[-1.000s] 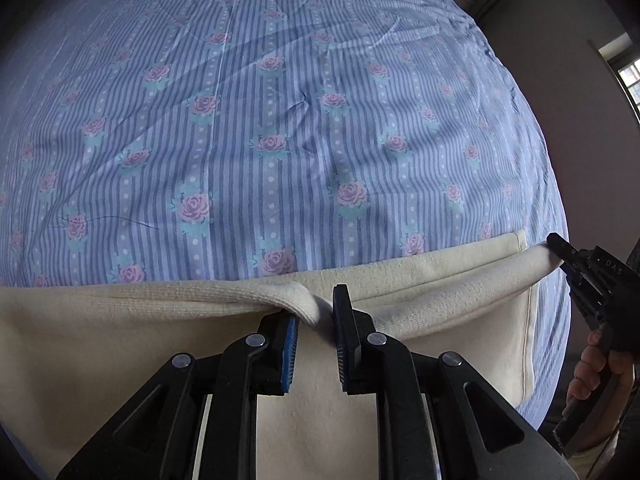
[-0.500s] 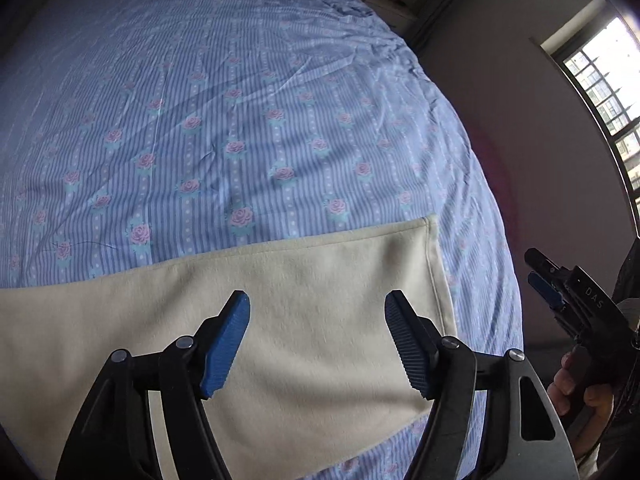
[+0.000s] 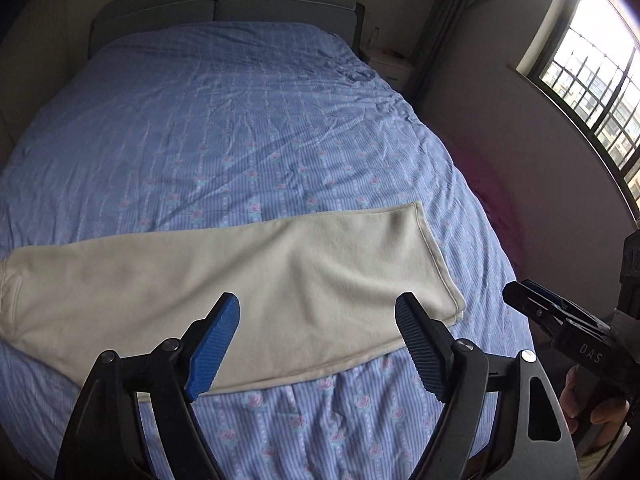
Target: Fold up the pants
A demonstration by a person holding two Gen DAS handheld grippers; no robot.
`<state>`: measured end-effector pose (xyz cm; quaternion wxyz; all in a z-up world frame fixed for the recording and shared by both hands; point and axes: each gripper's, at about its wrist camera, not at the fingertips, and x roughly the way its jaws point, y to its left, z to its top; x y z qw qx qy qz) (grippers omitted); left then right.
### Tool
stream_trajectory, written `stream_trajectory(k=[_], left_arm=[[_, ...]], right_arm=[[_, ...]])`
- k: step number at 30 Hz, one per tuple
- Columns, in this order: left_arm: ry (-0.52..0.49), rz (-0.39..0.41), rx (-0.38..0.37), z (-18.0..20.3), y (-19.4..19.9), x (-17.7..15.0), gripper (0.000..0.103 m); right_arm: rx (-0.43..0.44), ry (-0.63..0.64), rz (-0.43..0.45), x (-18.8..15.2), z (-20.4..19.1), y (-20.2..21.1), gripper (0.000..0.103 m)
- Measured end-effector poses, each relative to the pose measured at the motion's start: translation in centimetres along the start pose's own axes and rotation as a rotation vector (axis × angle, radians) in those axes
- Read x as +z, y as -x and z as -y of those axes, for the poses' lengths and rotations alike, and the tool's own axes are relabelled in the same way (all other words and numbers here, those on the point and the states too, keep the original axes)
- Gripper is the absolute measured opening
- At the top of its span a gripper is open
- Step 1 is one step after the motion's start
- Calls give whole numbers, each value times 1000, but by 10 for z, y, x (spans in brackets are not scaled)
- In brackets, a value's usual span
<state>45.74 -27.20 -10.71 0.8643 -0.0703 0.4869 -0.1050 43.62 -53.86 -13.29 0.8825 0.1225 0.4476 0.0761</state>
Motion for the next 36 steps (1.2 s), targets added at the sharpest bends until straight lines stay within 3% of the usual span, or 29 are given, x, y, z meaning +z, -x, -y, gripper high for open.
stream_trajectory(k=[14,17,24,28,32,36], left_arm=[[260,55,221,-183,144,-131,82],[273,50,224,-226,161,-152,82],[206,-11,225,-314,166,-177,82],[234,-52,233,-342,157,-189,82],[291,-84,221,-359,139,-205,82],[335,-109,263,-372,109,-222,82]], right_arm=[[268,250,-115,-87,-207,15,66],[288,301,-142,-110,-260,7,66],[280,247,-207,-164,-356,-33,66],[256,263,-259,-186,-398,-68,65],[255,277,-326,-195,-417,-107,62],[247,301,-379,-207,-420,-152,52]])
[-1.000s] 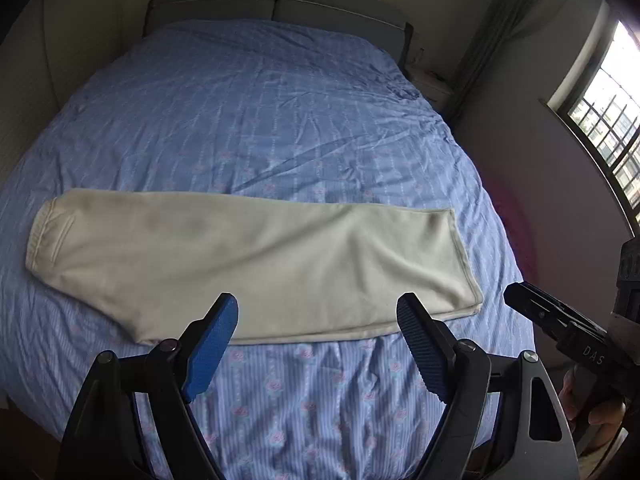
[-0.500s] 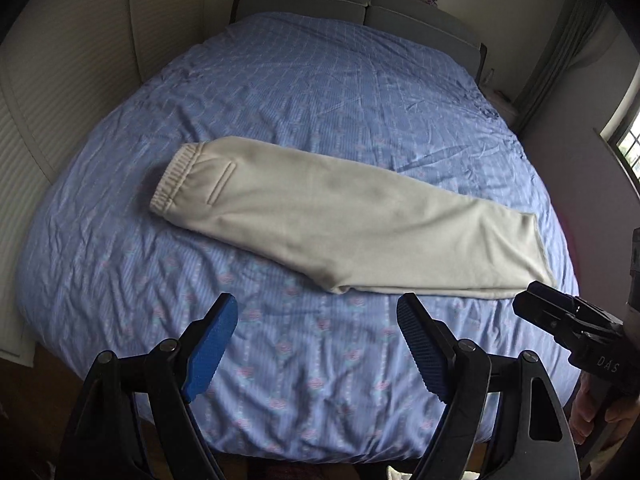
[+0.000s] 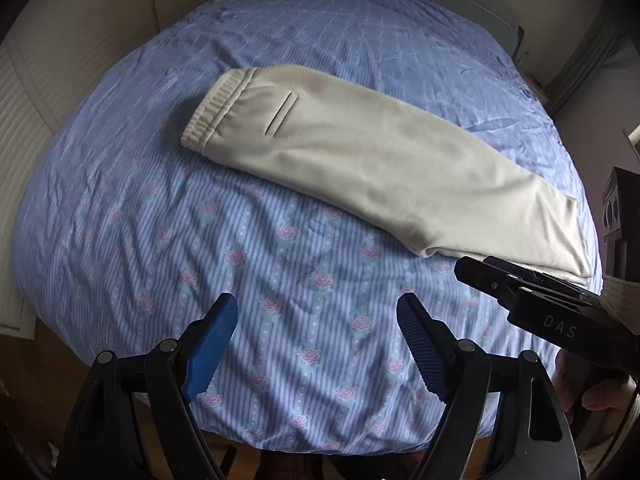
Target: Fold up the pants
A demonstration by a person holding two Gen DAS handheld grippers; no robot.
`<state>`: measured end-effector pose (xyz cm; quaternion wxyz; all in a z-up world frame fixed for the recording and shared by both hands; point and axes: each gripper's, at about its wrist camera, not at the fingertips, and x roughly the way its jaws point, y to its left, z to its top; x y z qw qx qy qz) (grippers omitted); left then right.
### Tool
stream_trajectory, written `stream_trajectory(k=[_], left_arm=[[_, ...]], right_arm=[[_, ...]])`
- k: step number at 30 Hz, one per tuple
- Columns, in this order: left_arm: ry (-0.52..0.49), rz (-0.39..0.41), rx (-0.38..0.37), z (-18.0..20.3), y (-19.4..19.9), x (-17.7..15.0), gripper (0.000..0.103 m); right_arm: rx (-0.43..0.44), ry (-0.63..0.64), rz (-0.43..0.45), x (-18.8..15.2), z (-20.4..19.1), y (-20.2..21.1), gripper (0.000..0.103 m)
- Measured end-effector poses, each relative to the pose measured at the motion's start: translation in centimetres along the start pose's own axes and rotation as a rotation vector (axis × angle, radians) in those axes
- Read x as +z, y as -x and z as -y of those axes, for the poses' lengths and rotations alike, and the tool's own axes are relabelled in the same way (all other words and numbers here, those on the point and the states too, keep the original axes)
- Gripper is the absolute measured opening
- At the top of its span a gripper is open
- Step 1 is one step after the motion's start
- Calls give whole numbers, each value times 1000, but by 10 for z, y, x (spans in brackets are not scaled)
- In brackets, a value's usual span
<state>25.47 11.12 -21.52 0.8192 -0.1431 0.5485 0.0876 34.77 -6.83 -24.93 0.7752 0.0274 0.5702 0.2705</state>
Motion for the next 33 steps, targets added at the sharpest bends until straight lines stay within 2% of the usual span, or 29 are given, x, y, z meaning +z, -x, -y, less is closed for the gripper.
stream_trajectory(k=[6,12,15,19,25,26,27,28,30,33], left_arm=[[119,-39,31,-13,-40,-13,81],[208,-28,36,-13,-40,-20,81],[221,-16,37,-7,-37,-19,81],[220,-9,49,1,-40,-16,81],[213,-20,49,9,-40,-14,81],[205,-19,53,10,-39,-15,81],[198,-17,59,10,-38,-15,81],[196,-16,69,9,-38,-16,81],[216,-18,76,4,-35,-18,81],[259,-24,81,-7,-31,-20,81]], right_arm=[[-24,33,-60,3,19,-62,42],[-106,109,-103,10,29,-99,37],[-131,161,-84,16,28,-95,37],[-117,279,-53,25,16,-89,37],[-109,223,-118,32,33,-123,36],[-117,226,-119,34,32,-125,34],[-117,230,-120,37,30,-125,28],[-103,236,-118,40,27,-124,17],[-76,224,-123,43,18,-111,16],[-7,164,-82,39,9,-70,16]])
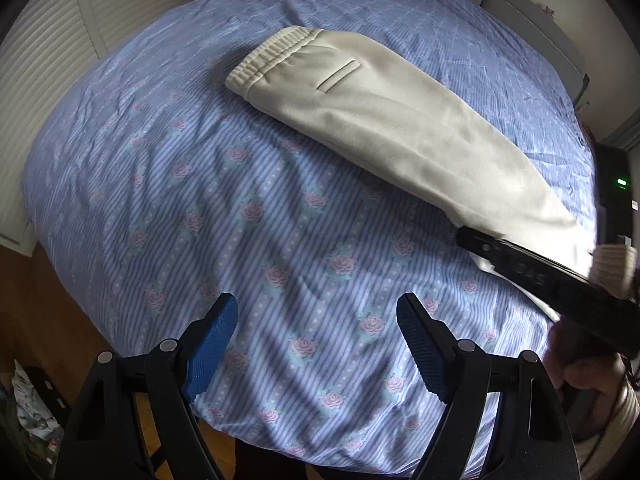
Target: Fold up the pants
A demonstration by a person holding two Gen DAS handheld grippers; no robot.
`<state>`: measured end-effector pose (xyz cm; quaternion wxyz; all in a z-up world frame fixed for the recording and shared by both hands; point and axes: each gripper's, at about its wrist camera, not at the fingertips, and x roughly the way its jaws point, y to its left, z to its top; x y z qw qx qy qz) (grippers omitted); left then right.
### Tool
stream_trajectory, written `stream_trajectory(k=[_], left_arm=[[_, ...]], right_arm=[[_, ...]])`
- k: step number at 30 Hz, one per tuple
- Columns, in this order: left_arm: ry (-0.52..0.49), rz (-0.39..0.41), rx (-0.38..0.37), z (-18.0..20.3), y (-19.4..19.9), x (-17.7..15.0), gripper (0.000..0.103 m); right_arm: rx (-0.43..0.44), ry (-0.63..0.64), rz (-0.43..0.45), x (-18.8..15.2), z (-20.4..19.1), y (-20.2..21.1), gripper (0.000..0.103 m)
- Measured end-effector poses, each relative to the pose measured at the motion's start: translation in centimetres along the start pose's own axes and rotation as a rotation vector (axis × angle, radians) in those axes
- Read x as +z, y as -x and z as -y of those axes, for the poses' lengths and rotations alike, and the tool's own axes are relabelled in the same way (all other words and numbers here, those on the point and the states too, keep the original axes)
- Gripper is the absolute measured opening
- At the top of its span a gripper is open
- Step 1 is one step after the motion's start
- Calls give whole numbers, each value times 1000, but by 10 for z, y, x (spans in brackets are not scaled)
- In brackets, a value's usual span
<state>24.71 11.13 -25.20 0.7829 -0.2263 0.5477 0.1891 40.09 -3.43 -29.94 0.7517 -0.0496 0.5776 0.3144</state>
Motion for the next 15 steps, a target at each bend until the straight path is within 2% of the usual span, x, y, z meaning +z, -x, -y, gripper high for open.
stream_trajectory(k=[2,3,6,8,10,11,14,15], left_arm=[[20,-3,12,-7,-1,2,81],[26,-8,18,-10,-2,5,81],[30,-15,37,-15,-4,14,81],[23,-4,51,-17,-1,19,81],[13,3,68,-20,1,24,81],[13,4,75,-23,2,27,81],[14,14,74,-34,7,37,82],[9,19,75,-37,9,41,82]], right_arm=[[34,-65,0,-3,5,9,16],[40,-91,-40,-5,9,0,16],[-25,-74,-140,-13,11,-40,16],[-53,-68,-158,-11,7,-49,24],[-48,-81,-136,-13,2,-38,49],[-56,-71,-142,-13,-4,-34,55],[-94,-60,-151,-18,-20,-15,57],[-32,-85,-179,-21,-22,-9,57]])
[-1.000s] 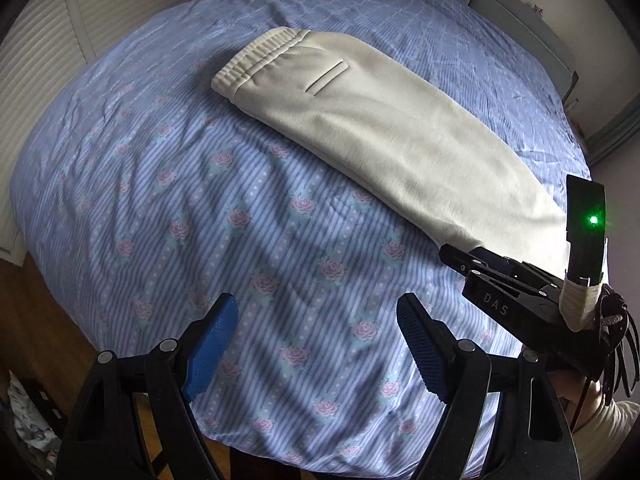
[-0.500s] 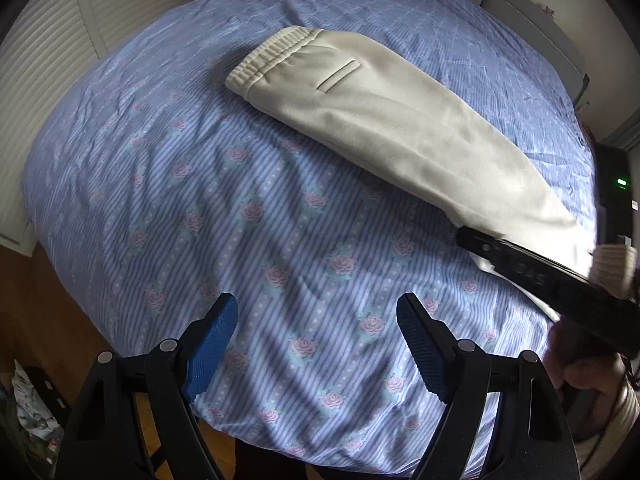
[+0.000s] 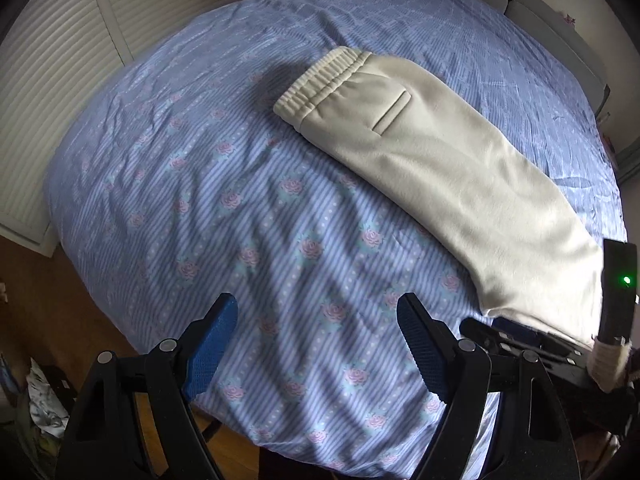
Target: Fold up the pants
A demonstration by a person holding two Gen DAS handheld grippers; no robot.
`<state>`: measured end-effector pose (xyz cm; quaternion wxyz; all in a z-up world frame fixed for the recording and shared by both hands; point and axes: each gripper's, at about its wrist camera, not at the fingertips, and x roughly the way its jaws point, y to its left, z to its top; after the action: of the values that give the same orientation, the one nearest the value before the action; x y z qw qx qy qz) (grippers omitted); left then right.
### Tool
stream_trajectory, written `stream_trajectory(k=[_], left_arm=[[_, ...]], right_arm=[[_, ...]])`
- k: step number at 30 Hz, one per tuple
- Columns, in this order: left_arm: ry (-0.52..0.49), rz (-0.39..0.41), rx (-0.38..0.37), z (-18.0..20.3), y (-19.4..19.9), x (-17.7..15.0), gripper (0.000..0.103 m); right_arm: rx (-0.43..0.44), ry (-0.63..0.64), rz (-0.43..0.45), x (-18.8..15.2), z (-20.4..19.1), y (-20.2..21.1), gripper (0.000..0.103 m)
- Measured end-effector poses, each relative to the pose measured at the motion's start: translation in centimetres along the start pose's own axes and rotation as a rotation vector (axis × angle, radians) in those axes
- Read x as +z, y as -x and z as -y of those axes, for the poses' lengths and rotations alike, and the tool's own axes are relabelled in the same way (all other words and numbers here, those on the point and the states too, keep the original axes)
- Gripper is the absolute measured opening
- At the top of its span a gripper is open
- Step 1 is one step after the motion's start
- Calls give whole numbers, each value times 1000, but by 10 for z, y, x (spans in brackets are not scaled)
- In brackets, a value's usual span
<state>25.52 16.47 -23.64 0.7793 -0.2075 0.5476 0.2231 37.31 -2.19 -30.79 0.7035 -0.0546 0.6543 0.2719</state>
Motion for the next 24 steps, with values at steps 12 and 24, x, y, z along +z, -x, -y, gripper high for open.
stream_trajectory(k=[12,24], left_arm=[[-258,90,-166,-36,-15,115,84],[-431,-66,-459,-27,-115,258,73]], right_arm=[[-7,-77,150,43,-38,68,57],[-92,-210,284,169,-81,45,57]])
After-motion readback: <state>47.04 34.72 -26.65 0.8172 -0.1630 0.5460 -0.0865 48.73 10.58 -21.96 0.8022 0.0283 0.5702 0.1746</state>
